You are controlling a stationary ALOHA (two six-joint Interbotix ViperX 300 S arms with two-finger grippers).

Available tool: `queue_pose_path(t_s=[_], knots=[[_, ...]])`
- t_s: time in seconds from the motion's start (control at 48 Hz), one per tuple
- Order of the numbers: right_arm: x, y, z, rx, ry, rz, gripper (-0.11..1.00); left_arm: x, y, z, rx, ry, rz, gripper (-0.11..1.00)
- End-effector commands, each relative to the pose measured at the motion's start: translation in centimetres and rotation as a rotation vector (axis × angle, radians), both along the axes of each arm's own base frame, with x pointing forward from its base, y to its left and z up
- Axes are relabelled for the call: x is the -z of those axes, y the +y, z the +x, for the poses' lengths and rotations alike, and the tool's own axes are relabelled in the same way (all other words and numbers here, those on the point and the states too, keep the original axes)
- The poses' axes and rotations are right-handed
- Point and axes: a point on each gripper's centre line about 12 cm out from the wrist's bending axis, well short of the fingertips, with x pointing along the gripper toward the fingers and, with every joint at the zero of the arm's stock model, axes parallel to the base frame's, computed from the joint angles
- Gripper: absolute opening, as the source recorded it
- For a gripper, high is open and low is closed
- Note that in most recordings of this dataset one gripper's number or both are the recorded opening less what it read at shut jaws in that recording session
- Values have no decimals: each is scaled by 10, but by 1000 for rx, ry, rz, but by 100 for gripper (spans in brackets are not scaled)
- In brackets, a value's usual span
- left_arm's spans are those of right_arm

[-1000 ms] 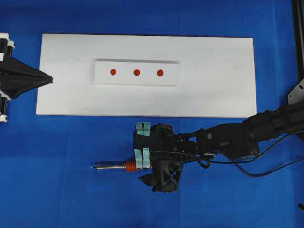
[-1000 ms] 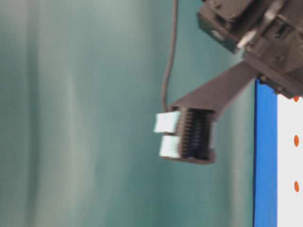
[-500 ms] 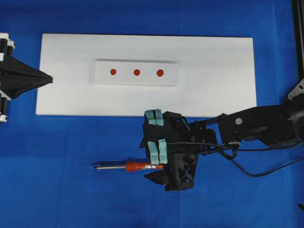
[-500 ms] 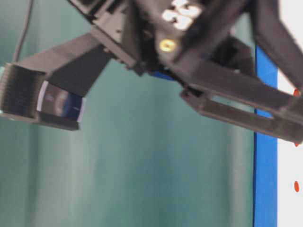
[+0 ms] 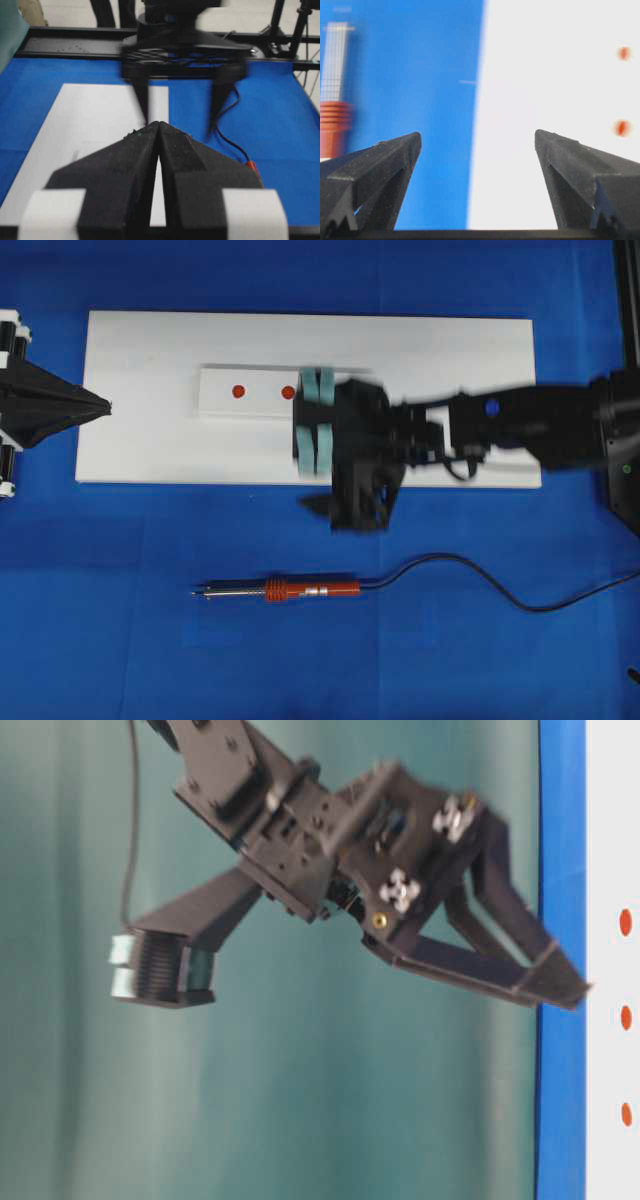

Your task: Touch the tip of the soldering iron to the mark.

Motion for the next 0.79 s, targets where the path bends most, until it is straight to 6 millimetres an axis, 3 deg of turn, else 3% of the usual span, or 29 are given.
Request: queue_pose_path(t_s=[0.0, 0.146, 0.354, 0.5, 0.771], knots=[[-24, -25, -1, 41, -55, -31, 87, -3, 1, 1, -3, -9, 1, 0], [-24, -41, -6, 73, -53, -45, 87, -3, 0, 1, -1, -3, 1, 0], [-37, -36, -26, 68, -71, -46, 87, -3, 1, 1, -3, -5, 1, 0], [-57, -34, -57, 66, -124, -58, 87, -3, 1, 1, -3, -5, 1, 0], [-79, -26, -139, 67, -243, -76, 87, -3, 1, 1, -3, -5, 1, 0]])
